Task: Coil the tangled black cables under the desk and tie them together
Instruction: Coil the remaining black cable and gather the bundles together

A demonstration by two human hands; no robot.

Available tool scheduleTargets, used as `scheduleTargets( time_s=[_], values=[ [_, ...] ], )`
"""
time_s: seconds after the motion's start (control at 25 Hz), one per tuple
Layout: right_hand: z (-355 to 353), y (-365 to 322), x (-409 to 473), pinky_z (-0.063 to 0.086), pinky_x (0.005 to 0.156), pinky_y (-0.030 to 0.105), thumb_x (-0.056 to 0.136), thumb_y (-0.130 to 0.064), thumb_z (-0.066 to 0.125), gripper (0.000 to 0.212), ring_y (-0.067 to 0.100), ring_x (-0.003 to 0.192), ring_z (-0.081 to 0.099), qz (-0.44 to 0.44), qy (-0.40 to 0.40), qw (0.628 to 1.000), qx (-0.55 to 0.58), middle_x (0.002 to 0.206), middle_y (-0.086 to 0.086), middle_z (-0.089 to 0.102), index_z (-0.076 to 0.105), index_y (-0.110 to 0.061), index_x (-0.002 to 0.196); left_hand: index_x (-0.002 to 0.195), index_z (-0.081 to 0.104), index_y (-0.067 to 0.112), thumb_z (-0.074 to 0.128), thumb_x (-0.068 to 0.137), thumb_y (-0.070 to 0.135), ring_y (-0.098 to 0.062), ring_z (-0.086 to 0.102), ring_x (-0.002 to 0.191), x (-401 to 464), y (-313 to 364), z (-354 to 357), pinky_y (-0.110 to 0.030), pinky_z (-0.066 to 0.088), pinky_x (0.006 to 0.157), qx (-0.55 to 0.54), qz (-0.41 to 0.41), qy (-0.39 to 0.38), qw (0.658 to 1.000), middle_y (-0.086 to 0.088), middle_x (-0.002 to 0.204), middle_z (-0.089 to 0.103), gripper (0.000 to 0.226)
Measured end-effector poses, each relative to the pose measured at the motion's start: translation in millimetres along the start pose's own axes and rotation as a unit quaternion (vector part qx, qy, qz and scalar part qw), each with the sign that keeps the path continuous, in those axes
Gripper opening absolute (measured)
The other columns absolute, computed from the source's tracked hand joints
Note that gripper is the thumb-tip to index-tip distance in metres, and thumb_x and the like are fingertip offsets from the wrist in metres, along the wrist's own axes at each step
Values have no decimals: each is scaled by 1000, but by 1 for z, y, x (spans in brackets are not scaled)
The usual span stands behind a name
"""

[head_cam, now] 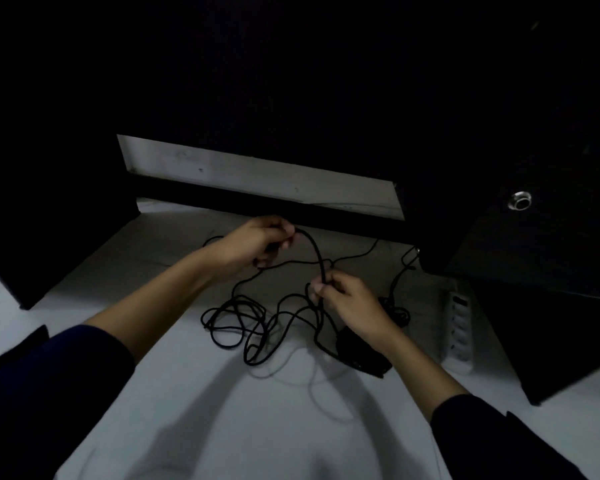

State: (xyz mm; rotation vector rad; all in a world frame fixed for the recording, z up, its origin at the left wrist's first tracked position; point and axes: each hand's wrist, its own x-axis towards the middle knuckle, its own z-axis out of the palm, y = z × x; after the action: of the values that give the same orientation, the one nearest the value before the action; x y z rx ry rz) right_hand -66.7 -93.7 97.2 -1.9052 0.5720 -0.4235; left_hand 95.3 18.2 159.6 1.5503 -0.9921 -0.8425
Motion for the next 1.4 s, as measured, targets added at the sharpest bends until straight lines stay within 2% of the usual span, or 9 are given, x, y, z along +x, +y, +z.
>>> scheduleTargets(
  time_s=[0.16,0.28,0.36,0.56,0.72,0.88,1.04,1.2,1.4],
  values=[
    [-12,2,-4,44,75,12,99,-17,50,16,-1,84,64,-7,56,998,-16,89,-3,73,61,-20,88,97,57,12,34,101,15,-9,34,43,-15,-5,2,-20,26,41,92,-30,-4,995,1,60,45,23],
    [-13,-3,0,45,70,9,100,-16,48,15,-3,73,62,-35,102,994,-8,81,1,70,63,-15,97,99,59,10,29,102,15,-13,43,53,-16,-8,7,-21,37,47,133,-34,-12,990,-3,68,48,30],
    [-11,-7,2,44,64,10,100,-16,48,17,0,66,59,-50,127,991,-12,76,4,67,65,-11,100,103,59,11,31,103,23,-11,38,51,-17,-8,14,-20,33,45,118,-35,6,992,1,66,46,30],
    [-13,-11,-3,43,60,9,98,-27,53,19,0,63,61,-55,122,990,-38,75,6,69,62,-11,91,95,55,15,35,103,31,-7,24,43,-16,-12,29,-16,20,38,-32,0,11,999,7,55,35,27],
    [-14,11,-9,38,57,22,95,-30,57,25,8,65,54,-54,55,977,-198,73,3,63,58,-8,85,94,58,17,37,103,31,-6,23,43,-13,-10,26,-16,16,39,-136,-1,19,991,6,59,38,27],
    [-23,39,-10,51,78,30,93,-24,56,12,16,93,65,-1,24,961,-277,95,-3,71,63,-18,100,98,57,17,36,103,31,-4,20,42,-9,-12,18,-20,12,42,-227,11,46,973,7,60,40,26],
    [-14,24,-8,46,92,22,90,-29,64,41,6,109,58,-34,45,985,-166,117,-8,63,55,-19,128,106,59,17,37,102,32,-5,20,43,-10,-15,23,-20,13,41,-231,-11,14,973,6,62,42,27],
    [4,17,3,48,87,31,98,-26,53,21,17,98,64,-44,9,989,-140,103,6,70,64,-9,102,105,59,16,38,101,31,-4,22,42,-5,-13,32,-19,14,40,-293,-1,0,956,5,63,43,26],
    [-4,45,-6,49,89,33,101,-28,46,23,7,92,64,-26,-9,995,-98,90,-4,70,62,-12,96,100,58,12,36,102,24,-3,27,40,-6,-17,18,-17,16,37,-316,-17,45,947,4,68,46,25]
  ],
)
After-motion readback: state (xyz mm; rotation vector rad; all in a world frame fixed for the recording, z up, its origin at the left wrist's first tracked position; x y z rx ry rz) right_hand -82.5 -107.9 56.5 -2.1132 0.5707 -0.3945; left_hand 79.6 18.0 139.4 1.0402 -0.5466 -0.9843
